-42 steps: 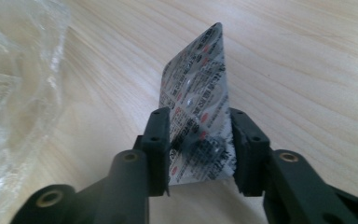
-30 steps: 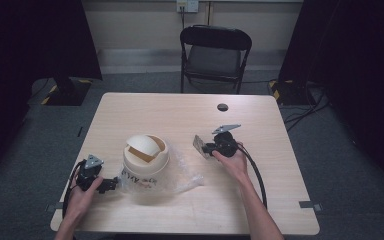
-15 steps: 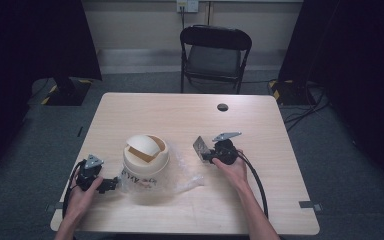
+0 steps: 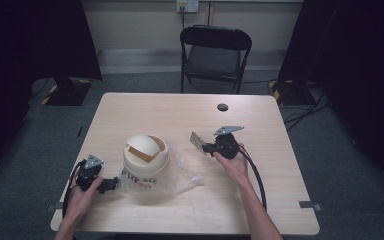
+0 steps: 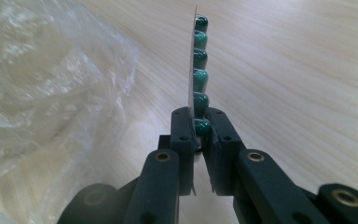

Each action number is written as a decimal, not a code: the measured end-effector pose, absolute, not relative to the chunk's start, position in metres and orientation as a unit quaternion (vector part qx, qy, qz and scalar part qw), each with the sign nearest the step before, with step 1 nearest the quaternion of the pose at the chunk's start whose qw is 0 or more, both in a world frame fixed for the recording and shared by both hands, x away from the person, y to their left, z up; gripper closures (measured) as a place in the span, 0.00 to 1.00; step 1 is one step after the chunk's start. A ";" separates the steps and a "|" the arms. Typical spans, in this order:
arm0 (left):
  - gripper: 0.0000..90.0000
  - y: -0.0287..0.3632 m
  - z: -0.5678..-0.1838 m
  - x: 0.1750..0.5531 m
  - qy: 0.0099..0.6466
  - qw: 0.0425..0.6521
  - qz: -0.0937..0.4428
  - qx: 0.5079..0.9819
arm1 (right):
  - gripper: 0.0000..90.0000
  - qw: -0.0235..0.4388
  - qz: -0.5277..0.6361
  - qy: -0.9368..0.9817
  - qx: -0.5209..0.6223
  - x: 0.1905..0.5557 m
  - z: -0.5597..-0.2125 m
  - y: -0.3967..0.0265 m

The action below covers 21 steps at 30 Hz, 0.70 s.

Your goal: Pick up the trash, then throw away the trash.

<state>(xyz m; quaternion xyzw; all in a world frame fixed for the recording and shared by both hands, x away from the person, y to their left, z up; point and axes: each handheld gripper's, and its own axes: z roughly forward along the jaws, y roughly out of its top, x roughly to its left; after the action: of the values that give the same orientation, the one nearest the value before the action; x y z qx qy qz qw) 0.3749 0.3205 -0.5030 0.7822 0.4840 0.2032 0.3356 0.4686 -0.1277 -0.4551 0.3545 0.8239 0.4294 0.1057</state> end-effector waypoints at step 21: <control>0.03 0.320 -0.503 0.376 0.483 0.335 0.202 0.783 | 0.92 0.070 0.473 0.828 0.292 0.452 -0.393 -0.098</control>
<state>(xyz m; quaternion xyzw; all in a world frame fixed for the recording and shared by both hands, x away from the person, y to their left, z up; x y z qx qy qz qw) 0.3758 0.3205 -0.5032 0.7834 0.4828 0.2024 0.3351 0.4516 -0.0983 -0.3925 0.2925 0.8280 0.4733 0.0699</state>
